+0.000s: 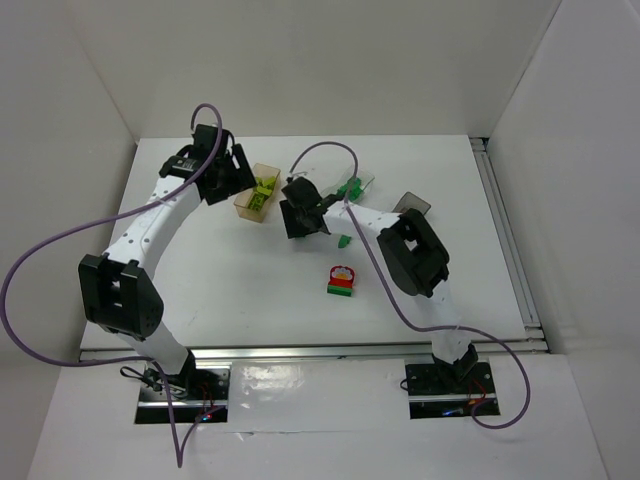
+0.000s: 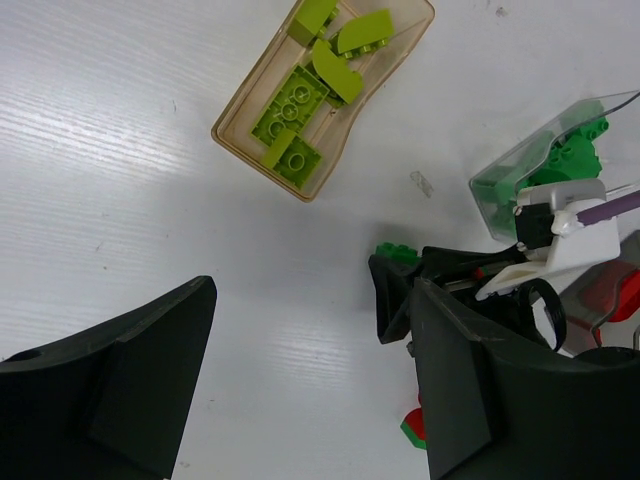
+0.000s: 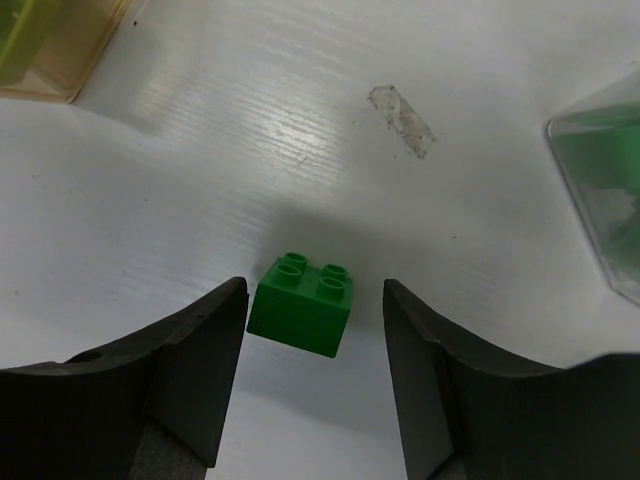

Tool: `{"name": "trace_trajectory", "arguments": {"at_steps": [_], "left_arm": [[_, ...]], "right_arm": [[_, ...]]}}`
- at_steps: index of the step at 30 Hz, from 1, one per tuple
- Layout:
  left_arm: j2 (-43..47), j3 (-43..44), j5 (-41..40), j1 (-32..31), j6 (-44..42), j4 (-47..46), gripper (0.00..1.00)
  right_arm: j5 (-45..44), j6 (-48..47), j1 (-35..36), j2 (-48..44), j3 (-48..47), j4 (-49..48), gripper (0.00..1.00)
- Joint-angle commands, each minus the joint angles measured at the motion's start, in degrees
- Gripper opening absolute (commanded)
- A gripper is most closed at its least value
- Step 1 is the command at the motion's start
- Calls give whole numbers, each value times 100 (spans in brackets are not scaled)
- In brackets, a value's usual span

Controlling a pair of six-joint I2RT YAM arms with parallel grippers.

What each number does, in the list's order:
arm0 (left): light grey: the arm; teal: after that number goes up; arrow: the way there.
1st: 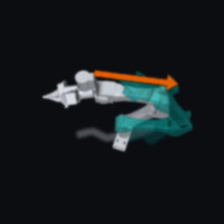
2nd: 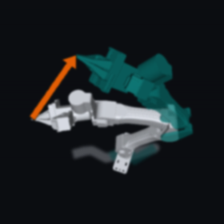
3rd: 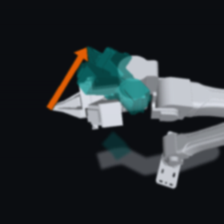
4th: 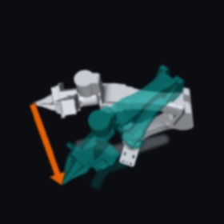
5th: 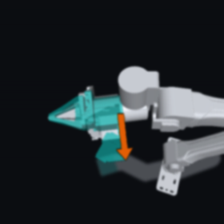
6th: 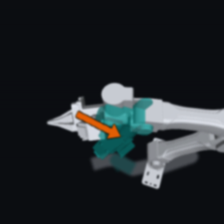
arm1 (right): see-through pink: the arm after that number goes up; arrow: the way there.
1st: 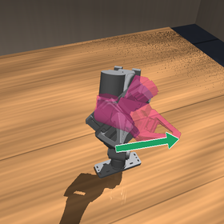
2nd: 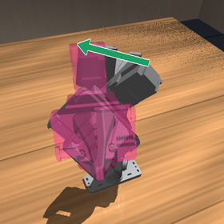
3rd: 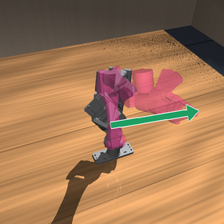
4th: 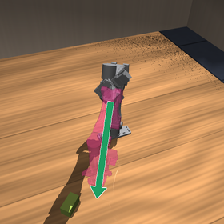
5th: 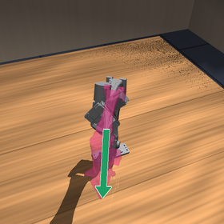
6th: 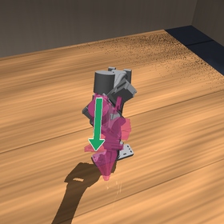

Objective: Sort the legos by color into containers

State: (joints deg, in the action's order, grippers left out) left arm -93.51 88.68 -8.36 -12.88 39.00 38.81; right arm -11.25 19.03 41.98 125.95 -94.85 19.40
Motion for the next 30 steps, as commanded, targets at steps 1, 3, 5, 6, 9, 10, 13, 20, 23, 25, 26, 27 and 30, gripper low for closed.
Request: {"name": "trace_trajectory", "arguments": {"at_steps": [1, 3, 5, 6, 9, 10, 13, 20, 23, 25, 26, 27, 30], "left_arm": [[237, -18, -78, 49, -112, -5, 86], [237, -18, -78, 49, -112, -5, 86], [237, -18, -78, 49, -112, -5, 86], [237, -18, -78, 49, -112, -5, 86], [237, -18, -78, 49, -112, -5, 86], [237, -18, -78, 49, -112, -5, 86], [237, -18, -78, 49, -165, -5, 86], [185, 35, -78, 49, -165, -5, 86], [184, 35, -78, 49, -165, -5, 86], [184, 35, -78, 49, -165, -5, 86], [132, 35, -26, 49, -165, 47, 86], [132, 87, -25, 49, -165, 48, 86], [70, 149, -25, 49, -165, 101, 86]], "right_arm": [[-18, 101, 118, 8, -289, -6, 63], [-80, 101, 118, 8, -402, -6, 50], [-272, 101, 118, -52, -455, 107, 41], [-325, 101, 118, -192, -456, 108, 37], [-711, 40, 118, -622, -307, -14, 33], [-799, -21, 118, -737, -306, -15, 33], [-1107, -22, -171, -1124, -157, -138, 33], [-1336, -75, -1015, -1144, -183, -270, 35], [-1398, -127, -1314, -906, -402, -270, 37], [-1398, -127, -1490, -669, -648, -270, 38], [-1398, -127, -1543, -590, -736, -218, 38], [-1398, -127, -1543, -511, -902, -217, 40], [-1615, -127, -1614, -194, -1236, -217, 50]]}}
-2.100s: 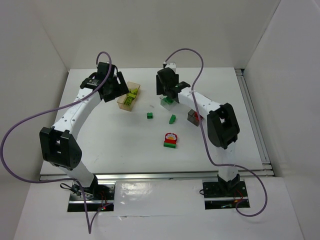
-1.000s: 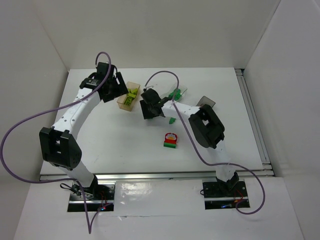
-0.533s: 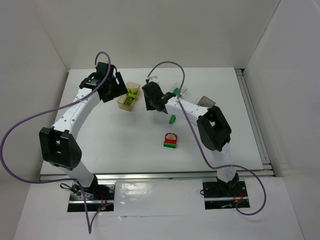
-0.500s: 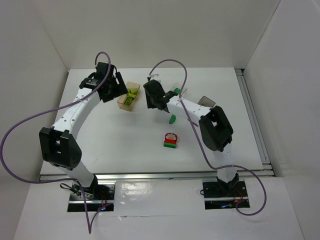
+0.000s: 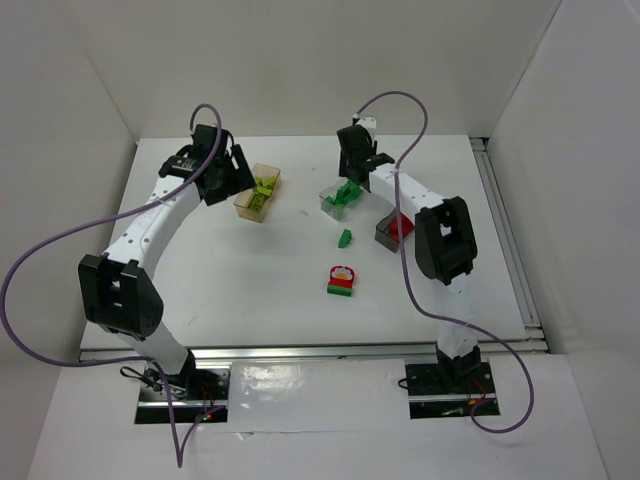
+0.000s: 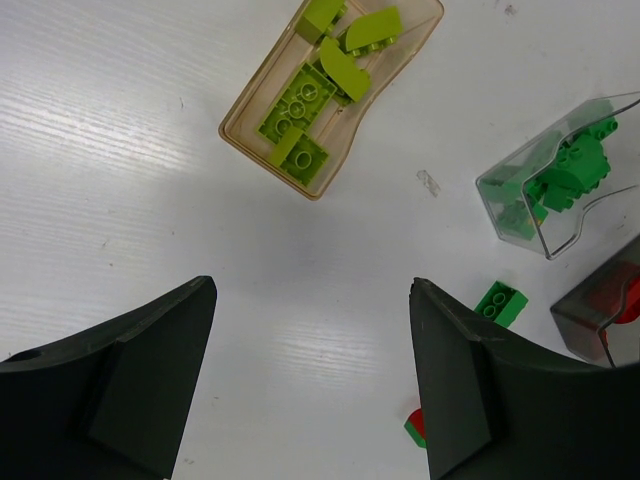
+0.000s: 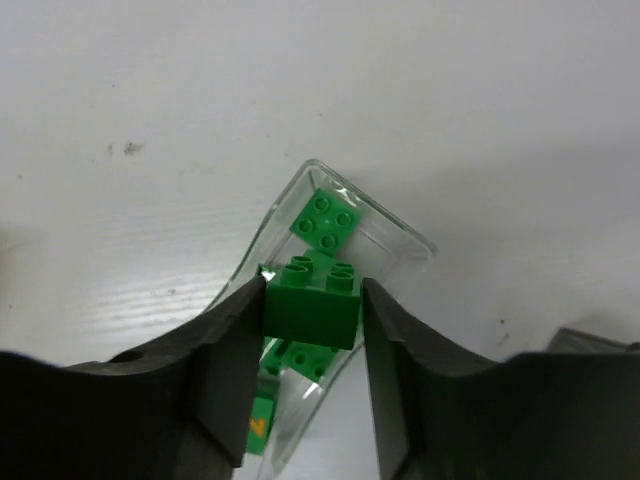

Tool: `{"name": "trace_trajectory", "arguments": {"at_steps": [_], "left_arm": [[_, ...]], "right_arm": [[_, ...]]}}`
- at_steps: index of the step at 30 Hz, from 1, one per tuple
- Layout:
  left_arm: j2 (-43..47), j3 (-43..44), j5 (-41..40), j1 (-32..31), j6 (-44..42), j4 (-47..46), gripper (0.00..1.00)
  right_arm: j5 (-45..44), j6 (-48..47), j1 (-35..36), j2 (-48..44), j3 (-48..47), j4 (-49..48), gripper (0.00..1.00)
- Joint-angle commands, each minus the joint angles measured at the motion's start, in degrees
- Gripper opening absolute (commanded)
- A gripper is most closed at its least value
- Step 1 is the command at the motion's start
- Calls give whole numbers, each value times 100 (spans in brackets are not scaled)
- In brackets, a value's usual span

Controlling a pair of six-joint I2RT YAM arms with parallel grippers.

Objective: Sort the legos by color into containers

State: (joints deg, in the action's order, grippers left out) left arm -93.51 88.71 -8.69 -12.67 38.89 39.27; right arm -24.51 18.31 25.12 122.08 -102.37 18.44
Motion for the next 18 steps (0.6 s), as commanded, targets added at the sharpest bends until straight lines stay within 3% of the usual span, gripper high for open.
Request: {"name": "trace_trajectory", "arguments": {"at_steps": [1, 3, 4, 8, 10, 13, 18], "left_arm": [[70, 147, 7, 27, -154, 55, 86], [18, 147, 7, 27, -154, 55, 86], [18, 147, 7, 27, -154, 107, 86], [18, 200, 7, 27, -154, 108, 86], [18, 200, 7, 27, -154, 108, 86], [18, 200, 7, 27, -154, 108, 86], [18, 200, 60, 27, -154, 108, 86]], "right_arm": [[-291, -125, 19, 332, -573, -121, 55], [-291, -178, 19, 448, -845, -51, 72], [-291, -178, 19, 448, -907, -51, 76], [-291, -179, 19, 124, -654, 2, 81], [-213, -100, 71, -270, 71, -182, 73], [155, 251, 220, -1481, 1397, -472, 54], [509, 779, 616, -2469, 2984, -298, 51]]}}
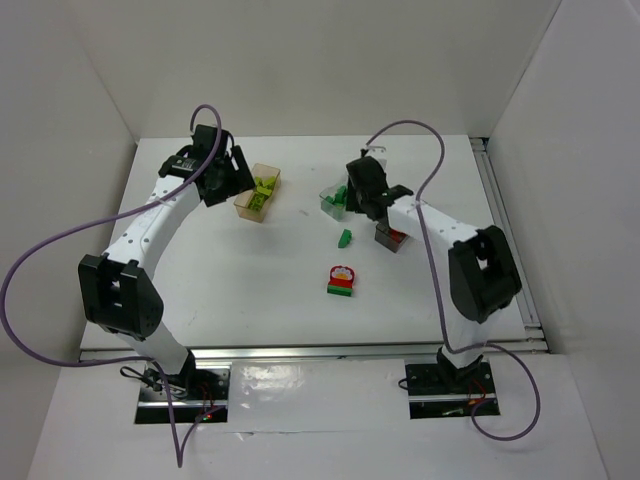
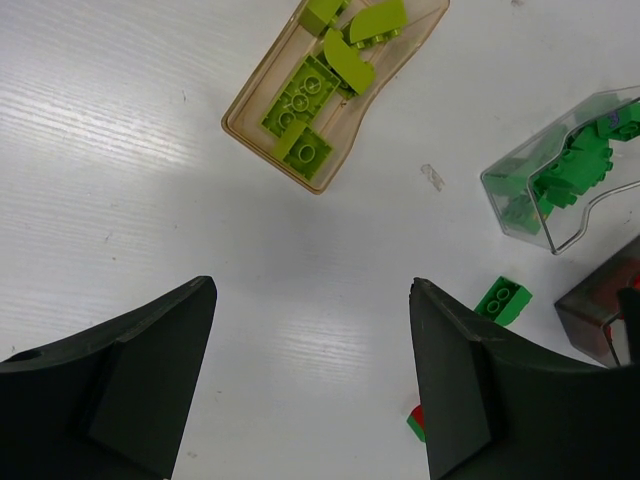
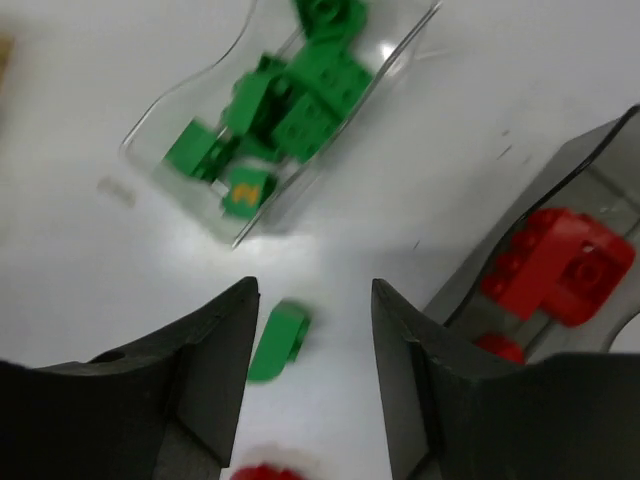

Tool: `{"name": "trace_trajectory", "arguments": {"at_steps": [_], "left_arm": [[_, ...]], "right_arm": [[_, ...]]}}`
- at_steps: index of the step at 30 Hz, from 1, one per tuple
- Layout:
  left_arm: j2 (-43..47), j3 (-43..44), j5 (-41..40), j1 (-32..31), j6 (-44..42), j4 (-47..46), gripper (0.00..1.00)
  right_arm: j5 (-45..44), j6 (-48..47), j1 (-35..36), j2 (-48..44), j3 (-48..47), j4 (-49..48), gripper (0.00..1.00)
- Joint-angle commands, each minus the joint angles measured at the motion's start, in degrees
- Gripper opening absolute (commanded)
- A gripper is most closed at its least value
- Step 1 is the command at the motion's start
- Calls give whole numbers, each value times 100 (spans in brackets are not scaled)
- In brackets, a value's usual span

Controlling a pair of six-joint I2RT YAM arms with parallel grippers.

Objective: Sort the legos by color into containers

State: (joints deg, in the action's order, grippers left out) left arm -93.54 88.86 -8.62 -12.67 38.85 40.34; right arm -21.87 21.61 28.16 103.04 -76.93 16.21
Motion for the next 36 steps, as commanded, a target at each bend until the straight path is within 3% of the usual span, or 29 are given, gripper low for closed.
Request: {"name": "trace_trajectory", "arguments": {"at_steps": [1, 5, 14, 19, 23, 24, 27, 36], "left_arm": [[20, 132, 54, 27, -150, 0, 86], [20, 0, 115, 27, -97, -113, 85], [-33, 0, 45, -78, -97, -167, 85], [-182, 0, 45, -78, -97, -167, 85], [-235, 0, 45, -78, -149, -167, 85], [-235, 0, 45, -78, -150, -167, 85], [-288, 0, 45, -78, -150, -167, 85], [-402, 9, 150, -78, -150, -272, 85]], "right_arm": [[366, 511, 408, -671, 763, -13, 58], [420, 844, 751, -865, 1135, 102, 79], [113, 1240, 752, 189, 504, 436, 81], [113, 1310, 752, 514, 442, 278, 73], [-177, 1434, 752, 576, 362, 339, 44], [-291, 1434, 752, 576, 310, 409, 31], [-492, 1355, 752, 217, 310, 410, 18], [-530, 768, 173, -645, -67, 349, 15]]}}
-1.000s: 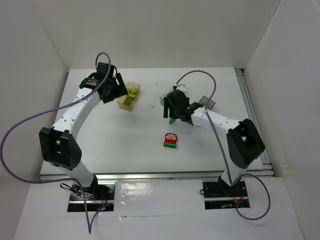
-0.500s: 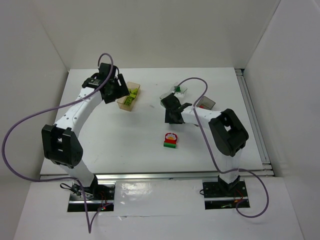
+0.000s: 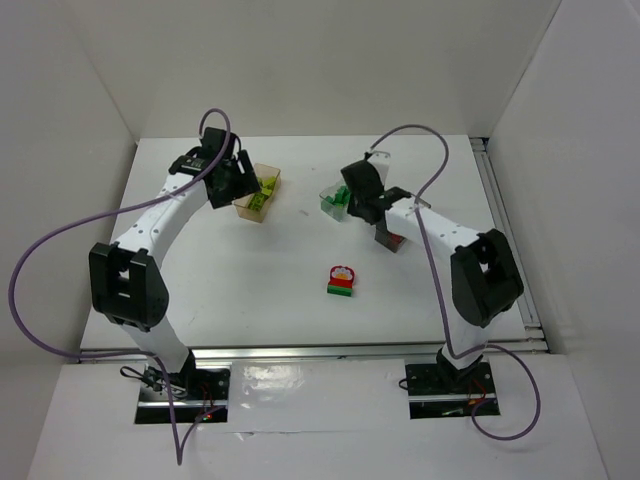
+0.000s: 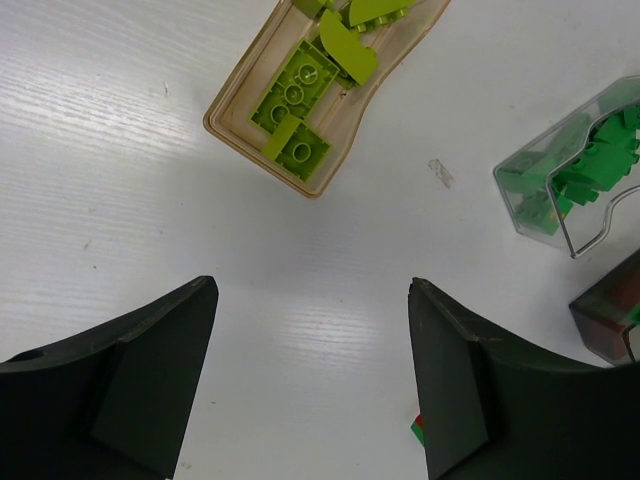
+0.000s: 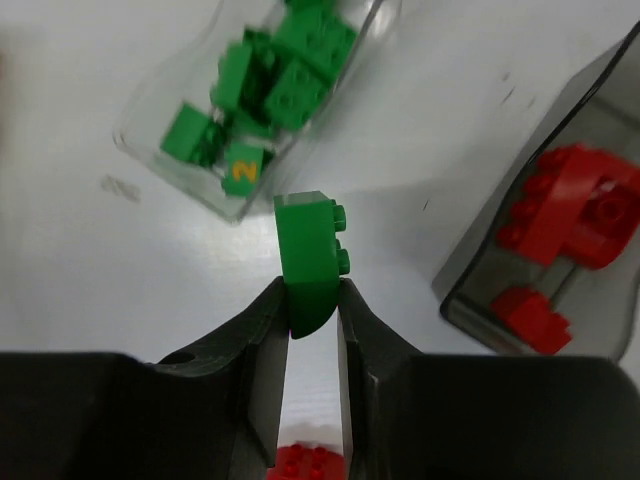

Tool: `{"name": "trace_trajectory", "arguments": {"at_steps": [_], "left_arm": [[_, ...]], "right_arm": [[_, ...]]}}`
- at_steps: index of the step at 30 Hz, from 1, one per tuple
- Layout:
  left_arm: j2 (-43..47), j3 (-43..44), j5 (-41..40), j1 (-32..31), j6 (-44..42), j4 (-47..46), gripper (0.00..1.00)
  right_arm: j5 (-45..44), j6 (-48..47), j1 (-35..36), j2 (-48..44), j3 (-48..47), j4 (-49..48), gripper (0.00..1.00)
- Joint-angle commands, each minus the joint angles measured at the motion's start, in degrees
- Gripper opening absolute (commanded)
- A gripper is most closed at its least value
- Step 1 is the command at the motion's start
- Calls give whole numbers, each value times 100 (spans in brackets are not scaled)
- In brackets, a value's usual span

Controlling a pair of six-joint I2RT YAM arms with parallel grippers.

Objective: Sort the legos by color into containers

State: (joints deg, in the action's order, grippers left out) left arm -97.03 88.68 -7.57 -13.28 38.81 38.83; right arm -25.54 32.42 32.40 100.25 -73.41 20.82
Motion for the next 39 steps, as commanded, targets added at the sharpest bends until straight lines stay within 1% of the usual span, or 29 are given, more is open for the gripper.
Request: {"name": "trace_trajectory", "arguments": {"at_steps": [1, 4, 5, 6, 8, 13, 16, 18, 19, 21, 22, 23, 24, 26, 27, 28, 29, 30, 31, 32, 33, 34, 35, 36, 37, 38, 39], "left_arm": [[-52, 26, 45, -17, -145, -121, 85], [-52, 26, 45, -17, -145, -121, 85], [-52, 26, 45, -17, -145, -121, 85], [-52, 26, 45, -17, -145, -121, 85], [0, 26, 45, 35, -145, -121, 85], [0, 26, -7, 89, -145, -121, 85], [0, 79, -7, 89, -145, -69, 85], [0, 79, -7, 141, -145, -68, 85], [0, 79, -7, 141, -198, -68, 85], [0, 79, -7, 141, -198, -68, 85], [0, 79, -7, 141, -198, -68, 85], [0, 79, -7, 141, -198, -68, 85], [0, 79, -7, 141, -198, -68, 85], [0, 79, 63, 141, -198, -68, 85], [52, 79, 63, 141, -198, -68, 85], [53, 27, 150, 141, -198, -68, 85], [53, 26, 342, 141, -337, -68, 85], [53, 26, 431, 141, -400, -68, 85], [53, 26, 432, 89, -452, -68, 84], [53, 26, 510, 19, -557, -68, 84], [53, 26, 511, -34, -558, -68, 84], [53, 26, 511, -87, -558, -68, 84], [53, 26, 511, -218, -611, -68, 84], [53, 26, 459, -271, -611, -68, 84], [53, 26, 459, -359, -611, -68, 84], [53, 26, 459, -360, -611, -68, 84], [53, 26, 459, -412, -550, -68, 84]], "right_arm": [[-162, -377, -313, -366, -507, -183, 15], [48, -631, -568, 29, -981, -245, 15], [101, -693, -621, 161, -1296, -245, 15], [102, -772, -691, 458, -1464, -245, 15], [102, -825, -752, 741, -1894, -192, 15], [286, -896, -867, 1479, -2554, -245, 15], [339, -844, -920, 1813, -2748, -245, 16], [339, -843, -920, 1945, -2880, -245, 21], [339, -843, -920, 1998, -2881, -193, 36], [243, -843, -920, 2060, -3021, -61, 53], [242, -782, -920, 1991, -3022, -60, 59], [182, -782, -920, 1886, -2952, -121, 66], [181, -782, -920, 1745, -2664, -244, 68], [233, -782, -920, 1183, -2277, -499, 68], [303, -782, -920, 964, -2083, -691, 66], [365, -782, -920, 744, -1637, -771, 63], [435, -782, -920, 263, -1398, -772, 61], [662, -834, -920, 24, -1152, -851, 58], [769, -834, -859, -214, -619, -851, 57], [874, -895, -754, -669, -352, -851, 57], [1006, -896, -683, -873, -89, -660, 57], [1094, -896, -587, -1058, 401, -510, 57], [1165, -826, -360, -1373, 632, -352, 61], [1252, -765, -253, -1498, 835, 24, 64], [1305, -686, -130, -1604, 1185, 201, 68], [1358, -589, 115, -1796, 1336, 377, 80], [1411, -362, 239, -1885, 1477, 623, 84]]}}
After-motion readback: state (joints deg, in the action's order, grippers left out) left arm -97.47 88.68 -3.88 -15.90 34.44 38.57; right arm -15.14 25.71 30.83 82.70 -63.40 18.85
